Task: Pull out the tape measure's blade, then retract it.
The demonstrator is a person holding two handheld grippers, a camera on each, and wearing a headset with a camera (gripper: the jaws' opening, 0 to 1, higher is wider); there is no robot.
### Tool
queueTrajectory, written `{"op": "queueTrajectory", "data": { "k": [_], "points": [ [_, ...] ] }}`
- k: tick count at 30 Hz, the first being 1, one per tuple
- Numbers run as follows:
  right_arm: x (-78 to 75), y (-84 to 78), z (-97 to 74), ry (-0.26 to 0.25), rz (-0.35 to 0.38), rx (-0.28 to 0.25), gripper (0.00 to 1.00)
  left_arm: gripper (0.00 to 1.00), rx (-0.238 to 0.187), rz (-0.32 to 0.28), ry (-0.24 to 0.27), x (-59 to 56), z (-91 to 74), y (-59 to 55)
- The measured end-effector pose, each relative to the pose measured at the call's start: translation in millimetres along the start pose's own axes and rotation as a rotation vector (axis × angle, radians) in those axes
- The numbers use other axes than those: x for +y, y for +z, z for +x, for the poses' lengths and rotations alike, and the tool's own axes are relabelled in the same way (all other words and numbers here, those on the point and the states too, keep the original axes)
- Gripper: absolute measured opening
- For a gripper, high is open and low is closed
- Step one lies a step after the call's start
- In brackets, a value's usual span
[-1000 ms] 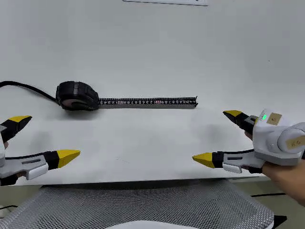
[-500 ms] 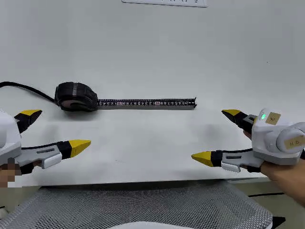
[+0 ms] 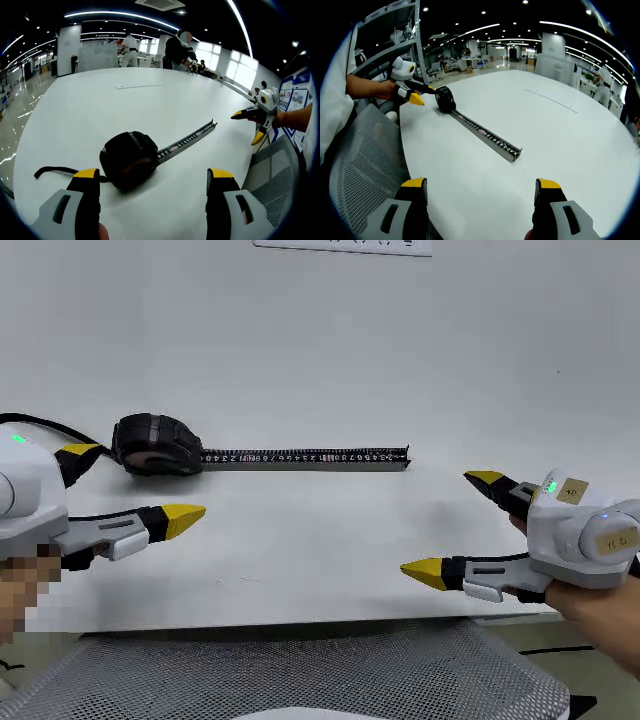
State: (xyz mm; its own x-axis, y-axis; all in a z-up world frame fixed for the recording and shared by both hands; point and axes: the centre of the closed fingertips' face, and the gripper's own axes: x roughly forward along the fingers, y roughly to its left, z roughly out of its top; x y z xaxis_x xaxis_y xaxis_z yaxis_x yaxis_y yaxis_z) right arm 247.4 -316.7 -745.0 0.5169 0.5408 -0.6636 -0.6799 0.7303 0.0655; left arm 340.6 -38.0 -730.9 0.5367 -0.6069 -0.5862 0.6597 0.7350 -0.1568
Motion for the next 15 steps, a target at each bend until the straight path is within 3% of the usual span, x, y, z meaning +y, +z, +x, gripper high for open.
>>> {"op": "queueTrajectory", "data": {
  "k": [15],
  "points": [
    [-0.4,1.5,0.2,0.0,0.002,-0.006,0.86,0.85,-0.02,-0.042,0.017,-0.8,7.4,2.3]
  ]
}}
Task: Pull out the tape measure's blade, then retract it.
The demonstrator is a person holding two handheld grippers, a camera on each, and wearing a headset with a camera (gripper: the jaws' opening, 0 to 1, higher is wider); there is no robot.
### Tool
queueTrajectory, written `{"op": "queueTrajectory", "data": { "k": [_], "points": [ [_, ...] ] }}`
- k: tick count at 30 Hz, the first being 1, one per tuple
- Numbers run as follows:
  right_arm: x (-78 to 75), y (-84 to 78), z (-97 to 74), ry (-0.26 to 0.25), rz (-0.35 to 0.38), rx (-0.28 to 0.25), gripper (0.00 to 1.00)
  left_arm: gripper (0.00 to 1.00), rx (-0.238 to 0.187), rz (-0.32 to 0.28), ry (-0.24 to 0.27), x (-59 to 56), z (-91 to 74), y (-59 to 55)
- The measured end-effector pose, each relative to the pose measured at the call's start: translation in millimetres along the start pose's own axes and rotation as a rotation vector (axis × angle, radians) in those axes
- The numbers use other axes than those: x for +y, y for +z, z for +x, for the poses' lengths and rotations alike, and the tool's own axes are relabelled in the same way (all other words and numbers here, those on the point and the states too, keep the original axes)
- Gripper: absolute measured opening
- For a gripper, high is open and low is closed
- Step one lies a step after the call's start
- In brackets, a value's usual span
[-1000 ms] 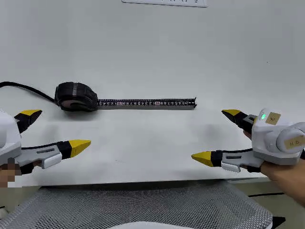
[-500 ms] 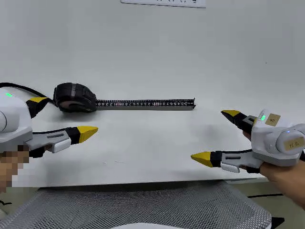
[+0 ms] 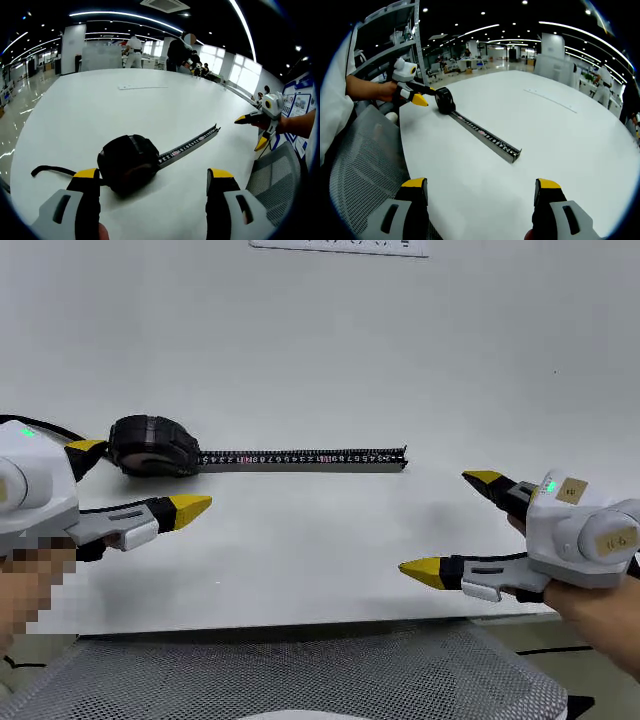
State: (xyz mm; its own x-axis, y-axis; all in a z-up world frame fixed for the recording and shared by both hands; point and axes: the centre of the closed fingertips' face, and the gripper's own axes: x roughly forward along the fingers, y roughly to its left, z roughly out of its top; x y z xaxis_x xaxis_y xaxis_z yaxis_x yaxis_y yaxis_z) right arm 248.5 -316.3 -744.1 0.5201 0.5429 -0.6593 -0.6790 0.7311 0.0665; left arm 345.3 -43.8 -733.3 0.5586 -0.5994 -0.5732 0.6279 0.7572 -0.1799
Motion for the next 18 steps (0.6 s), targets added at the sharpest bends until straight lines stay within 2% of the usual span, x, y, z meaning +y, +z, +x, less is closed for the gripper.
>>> {"op": "queueTrajectory", "data": {
  "k": [7,18],
  "points": [
    [0.2,0.2,0.7,0.0,-0.001,0.0,0.86,0.82,-0.014,-0.013,0.022,2.6,0.4,1.6],
    [-6.1,4.0,3.6,0.003,-0.016,-0.003,0.81,0.81,-0.028,-0.054,0.087,5.2,8.1,3.9]
  ]
}}
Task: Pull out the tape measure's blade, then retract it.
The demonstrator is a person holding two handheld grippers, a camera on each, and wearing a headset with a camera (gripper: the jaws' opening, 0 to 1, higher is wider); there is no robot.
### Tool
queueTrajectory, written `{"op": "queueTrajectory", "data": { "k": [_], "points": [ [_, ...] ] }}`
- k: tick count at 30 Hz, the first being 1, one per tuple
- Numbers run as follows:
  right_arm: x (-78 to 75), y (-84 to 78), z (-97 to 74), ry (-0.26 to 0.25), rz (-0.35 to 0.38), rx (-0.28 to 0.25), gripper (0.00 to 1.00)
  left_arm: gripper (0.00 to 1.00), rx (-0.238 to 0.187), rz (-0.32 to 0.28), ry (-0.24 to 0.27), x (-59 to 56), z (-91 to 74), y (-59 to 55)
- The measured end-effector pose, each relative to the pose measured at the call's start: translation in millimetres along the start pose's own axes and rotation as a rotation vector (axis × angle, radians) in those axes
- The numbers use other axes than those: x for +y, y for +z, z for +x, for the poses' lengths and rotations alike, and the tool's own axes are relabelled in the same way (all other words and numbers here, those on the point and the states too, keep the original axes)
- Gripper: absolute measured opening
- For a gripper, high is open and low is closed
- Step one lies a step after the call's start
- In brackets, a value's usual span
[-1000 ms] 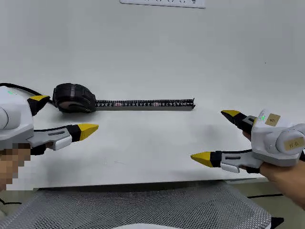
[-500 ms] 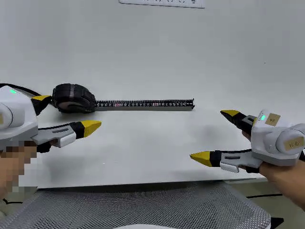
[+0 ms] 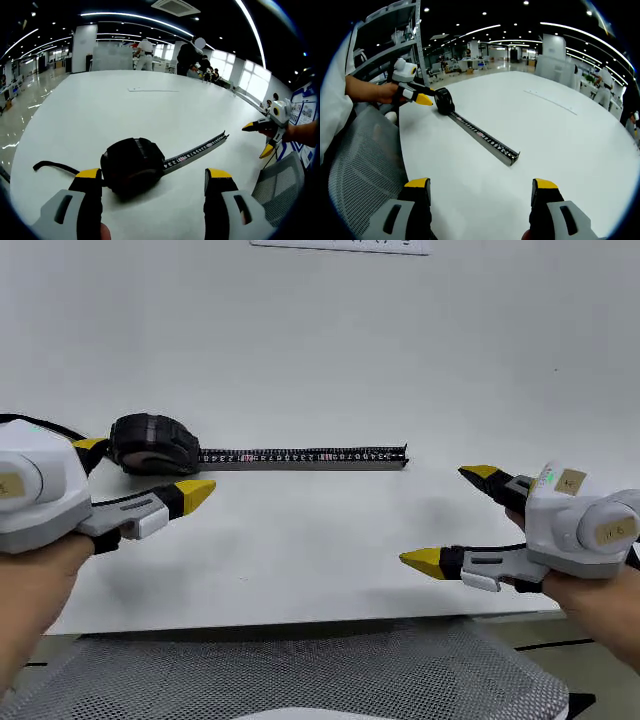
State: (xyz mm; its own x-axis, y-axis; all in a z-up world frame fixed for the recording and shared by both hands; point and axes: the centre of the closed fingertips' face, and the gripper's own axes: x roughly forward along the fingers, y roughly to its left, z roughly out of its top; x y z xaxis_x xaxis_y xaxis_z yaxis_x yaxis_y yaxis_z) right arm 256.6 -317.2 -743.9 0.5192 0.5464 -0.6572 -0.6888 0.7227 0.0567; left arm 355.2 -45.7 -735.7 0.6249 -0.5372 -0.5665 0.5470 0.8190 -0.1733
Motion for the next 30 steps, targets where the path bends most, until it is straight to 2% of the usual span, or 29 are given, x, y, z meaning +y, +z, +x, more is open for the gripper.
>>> {"op": "queueTrajectory", "data": {
  "k": [4,6,15,21,23,30],
  "points": [
    [-4.2,2.9,1.8,0.007,-0.009,0.001,0.79,0.81,0.005,0.0,0.027,1.1,3.2,0.0],
    [-6.2,4.6,3.1,0.011,-0.017,0.003,0.78,0.78,0.008,0.002,0.058,5.3,4.0,-0.3],
    [-17.6,2.0,9.1,0.032,-0.039,0.026,0.75,0.76,0.006,-0.033,0.125,9.7,11.9,0.1],
    [-24.9,3.7,12.6,0.048,-0.056,0.031,0.72,0.77,-0.01,-0.049,0.157,10.7,15.2,2.6],
    [-27.8,4.8,14.6,0.052,-0.065,0.036,0.7,0.76,-0.027,-0.074,0.172,12.8,15.0,4.2],
    [-35.0,6.4,22.9,0.081,-0.107,0.056,0.64,0.72,-0.027,-0.075,0.22,18.0,16.4,4.3]
  ]
}}
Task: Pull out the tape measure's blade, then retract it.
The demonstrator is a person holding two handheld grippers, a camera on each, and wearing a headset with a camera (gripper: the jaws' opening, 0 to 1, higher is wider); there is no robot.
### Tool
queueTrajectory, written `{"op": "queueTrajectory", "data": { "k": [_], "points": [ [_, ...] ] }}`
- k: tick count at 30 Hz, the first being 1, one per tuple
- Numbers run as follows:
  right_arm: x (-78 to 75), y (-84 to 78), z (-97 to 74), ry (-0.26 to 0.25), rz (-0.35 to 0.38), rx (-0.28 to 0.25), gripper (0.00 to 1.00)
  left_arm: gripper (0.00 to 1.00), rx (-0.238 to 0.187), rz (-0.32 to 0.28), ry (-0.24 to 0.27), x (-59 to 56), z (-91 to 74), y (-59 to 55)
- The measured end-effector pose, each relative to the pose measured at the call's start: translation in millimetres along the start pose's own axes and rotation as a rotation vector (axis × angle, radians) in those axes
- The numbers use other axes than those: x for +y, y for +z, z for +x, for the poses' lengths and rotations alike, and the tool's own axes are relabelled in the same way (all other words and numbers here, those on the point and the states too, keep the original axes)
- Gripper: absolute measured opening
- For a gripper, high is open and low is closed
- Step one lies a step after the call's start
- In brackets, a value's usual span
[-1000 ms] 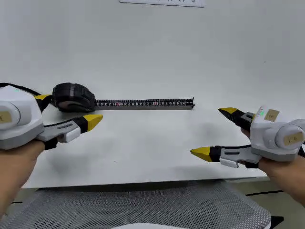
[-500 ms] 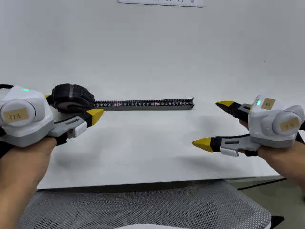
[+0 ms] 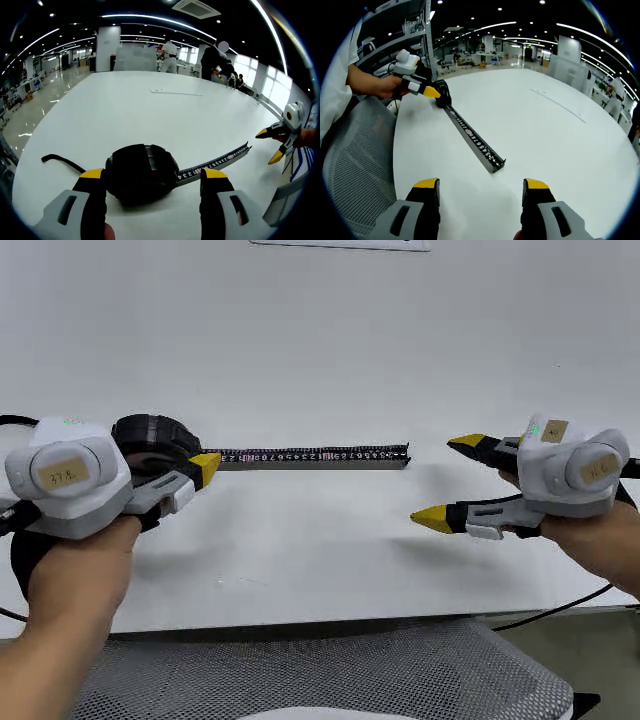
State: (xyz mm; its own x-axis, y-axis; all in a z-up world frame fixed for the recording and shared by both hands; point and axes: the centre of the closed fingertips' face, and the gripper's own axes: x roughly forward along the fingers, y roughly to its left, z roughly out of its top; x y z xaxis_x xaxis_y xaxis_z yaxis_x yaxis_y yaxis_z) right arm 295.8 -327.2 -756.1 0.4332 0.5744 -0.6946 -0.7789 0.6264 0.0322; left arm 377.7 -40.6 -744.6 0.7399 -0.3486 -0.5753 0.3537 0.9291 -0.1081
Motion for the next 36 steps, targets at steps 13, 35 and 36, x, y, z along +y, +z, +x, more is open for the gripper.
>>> {"op": "queueTrajectory", "data": {
  "k": [13,35,36],
  "points": [
    [-12.7,2.1,11.0,0.044,-0.086,0.026,0.46,0.67,0.002,-0.046,0.06,7.4,6.0,1.4],
    [-22.4,4.6,27.4,0.09,-0.144,0.045,0.34,0.58,0.001,-0.067,0.106,15.0,7.8,0.7],
    [-22.5,4.6,27.7,0.092,-0.146,0.046,0.34,0.58,0.002,-0.066,0.105,14.9,7.8,0.6]
  ]
}}
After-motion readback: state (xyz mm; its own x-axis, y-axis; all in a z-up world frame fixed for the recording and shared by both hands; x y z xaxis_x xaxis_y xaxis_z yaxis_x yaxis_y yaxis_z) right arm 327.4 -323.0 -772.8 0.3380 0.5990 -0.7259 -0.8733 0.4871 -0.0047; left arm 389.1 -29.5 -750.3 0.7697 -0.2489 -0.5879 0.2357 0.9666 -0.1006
